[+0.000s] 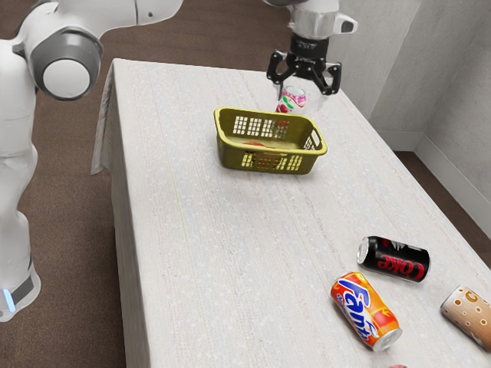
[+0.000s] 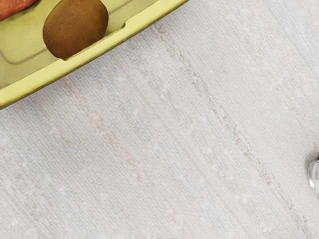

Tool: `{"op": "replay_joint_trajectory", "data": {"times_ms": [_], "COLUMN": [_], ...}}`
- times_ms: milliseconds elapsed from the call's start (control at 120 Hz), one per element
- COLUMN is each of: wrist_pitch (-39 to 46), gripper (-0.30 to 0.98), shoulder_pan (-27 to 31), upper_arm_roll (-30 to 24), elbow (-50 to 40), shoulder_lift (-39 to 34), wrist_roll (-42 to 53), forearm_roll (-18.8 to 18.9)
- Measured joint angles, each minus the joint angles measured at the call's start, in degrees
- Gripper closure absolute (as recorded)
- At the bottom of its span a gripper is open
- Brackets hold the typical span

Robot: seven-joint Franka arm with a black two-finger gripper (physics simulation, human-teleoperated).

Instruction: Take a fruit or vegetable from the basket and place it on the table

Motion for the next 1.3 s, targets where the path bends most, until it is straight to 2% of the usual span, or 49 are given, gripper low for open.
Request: {"op": "replay_joint_trajectory", "data": {"times_ms": [233,467,500,550,592,658,750,833,983,1108,1300], "wrist_pitch": [-1.4,-2.6,-2.7,-2.9,-3.0,-3.2,-3.3,-3.4,-3.4,-1.3,1.8], "gripper": [0.00,0.00,0.00,0.00,0.00,0.00,0.00,0.00,0.00,0.00,0.00], "shoulder_pan": [-0.3,-2.4,0.9,12.1,17.4,20.8,22.1,21.0,18.2,14.4,26.4], "upper_arm_roll": [0.3,-0.3,-3.7,-14.4,-19.4,-22.5,-23.3,-21.8,-17.7,-11.2,-5.7], "elbow": [0.2,-0.5,-0.7,-0.9,-1.0,-1.2,-1.6,-1.9,-3.3,-14.5,-18.4], "shoulder_lift": [-0.5,-10.2,-10.6,-10.8,-10.7,-10.4,-9.7,-9.0,-7.4,-12.4,-13.3], "wrist_roll": [-28.6,-48.2,-49.9,-51.9,-53.3,-55.4,-57.6,-57.5,-47.7,-38.7,-25.9], "forearm_roll": [-1.2,-1.7,-1.8,-1.9,-2.0,-2.1,-2.2,-2.2,-2.5,-3.5,-4.1]}}
